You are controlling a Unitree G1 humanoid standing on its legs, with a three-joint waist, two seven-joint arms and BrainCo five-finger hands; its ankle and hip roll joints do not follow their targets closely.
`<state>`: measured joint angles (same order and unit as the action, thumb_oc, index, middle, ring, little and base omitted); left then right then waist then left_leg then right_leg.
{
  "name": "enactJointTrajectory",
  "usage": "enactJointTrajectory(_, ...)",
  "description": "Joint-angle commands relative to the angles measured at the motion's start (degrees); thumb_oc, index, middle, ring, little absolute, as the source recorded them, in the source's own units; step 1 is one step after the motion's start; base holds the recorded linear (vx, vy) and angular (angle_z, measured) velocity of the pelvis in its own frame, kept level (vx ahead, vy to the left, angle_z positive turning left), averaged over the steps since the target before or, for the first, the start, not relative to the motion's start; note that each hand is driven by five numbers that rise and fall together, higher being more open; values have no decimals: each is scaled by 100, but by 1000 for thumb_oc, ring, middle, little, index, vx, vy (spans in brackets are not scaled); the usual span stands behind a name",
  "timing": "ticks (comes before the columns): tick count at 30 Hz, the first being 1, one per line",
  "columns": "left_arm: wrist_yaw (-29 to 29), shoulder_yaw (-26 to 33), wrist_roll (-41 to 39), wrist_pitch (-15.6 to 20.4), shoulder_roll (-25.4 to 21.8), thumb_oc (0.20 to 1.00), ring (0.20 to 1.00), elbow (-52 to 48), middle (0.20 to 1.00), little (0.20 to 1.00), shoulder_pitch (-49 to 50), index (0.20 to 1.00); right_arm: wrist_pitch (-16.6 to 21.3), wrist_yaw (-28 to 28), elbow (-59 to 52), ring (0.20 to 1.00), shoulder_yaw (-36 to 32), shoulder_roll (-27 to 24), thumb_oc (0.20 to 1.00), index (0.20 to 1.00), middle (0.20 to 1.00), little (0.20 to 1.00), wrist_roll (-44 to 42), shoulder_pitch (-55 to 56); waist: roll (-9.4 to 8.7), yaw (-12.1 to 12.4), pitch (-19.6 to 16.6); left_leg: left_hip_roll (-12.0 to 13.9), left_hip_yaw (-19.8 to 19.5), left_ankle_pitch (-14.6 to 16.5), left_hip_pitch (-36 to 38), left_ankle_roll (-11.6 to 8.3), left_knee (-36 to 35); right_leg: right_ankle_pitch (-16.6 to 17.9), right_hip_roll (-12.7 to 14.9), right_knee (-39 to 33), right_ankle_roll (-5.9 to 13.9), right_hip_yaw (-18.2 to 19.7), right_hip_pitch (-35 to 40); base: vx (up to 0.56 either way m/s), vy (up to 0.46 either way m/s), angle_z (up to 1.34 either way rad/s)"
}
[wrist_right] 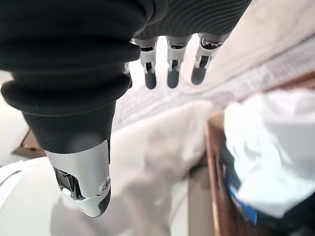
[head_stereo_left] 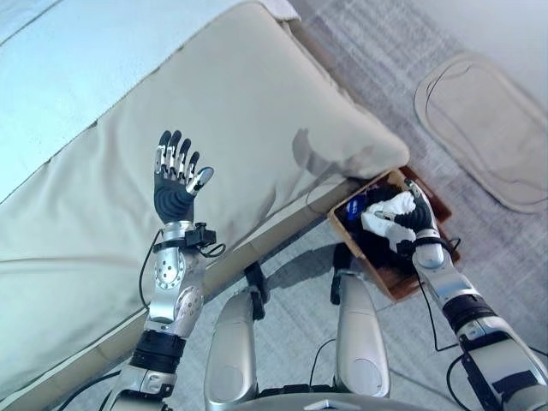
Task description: Pick up clothes into the bucket
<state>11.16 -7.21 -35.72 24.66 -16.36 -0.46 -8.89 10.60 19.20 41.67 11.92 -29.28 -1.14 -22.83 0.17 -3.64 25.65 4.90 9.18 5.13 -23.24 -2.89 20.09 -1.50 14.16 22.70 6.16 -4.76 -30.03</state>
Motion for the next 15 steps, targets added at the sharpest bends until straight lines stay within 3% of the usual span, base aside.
enactJointTrajectory(1, -132, 217, 225, 301, -171, 1000, 1000, -127, 1000, 1000, 121, 1000, 378, -56, -191, 1000, -229, 60, 1000, 1000, 1000, 1000, -25, 160, -95, 18, -356, -36, -255, 2, 48, 0, -123, 768, 226, -1127, 299, -272, 620, 124, -54, 16)
enactJointTrajectory(6, -245, 410, 351, 261, -267, 1000, 1000, -100, 1000, 1000, 428, 1000, 556, -173, -673, 1000, -574, 305, 1000, 1000, 1000, 1000, -420, 668, -217, 42, -609, 14, -274, -204, 653, -59, -748, 861, 123, -1554, 350, -462, 1177, 75, -19, 2)
enactJointTrajectory(9, -331, 533, 314, 210, -165, 1000, 1000, -97, 1000, 1000, 773, 1000, 884, -328, -1225, 1000, -1013, 657, 1000, 1000, 1000, 1000, -1175, 1089, -273, 23, -836, 42, -267, -315, 1019, -80, -1104, 886, 54, -1766, 392, -569, 1528, 84, 0, -1)
enactJointTrajectory(15, -401, 552, 384, 201, -94, 1000, 1000, 208, 1000, 1000, 1044, 1000, 1213, -712, -1965, 1000, -1079, 1234, 1000, 1000, 1000, 1000, -2128, 1555, -327, 13, -1164, 104, -278, -534, 1522, -125, -1658, 864, -56, -1954, 413, -686, 1918, 80, 12, 1)
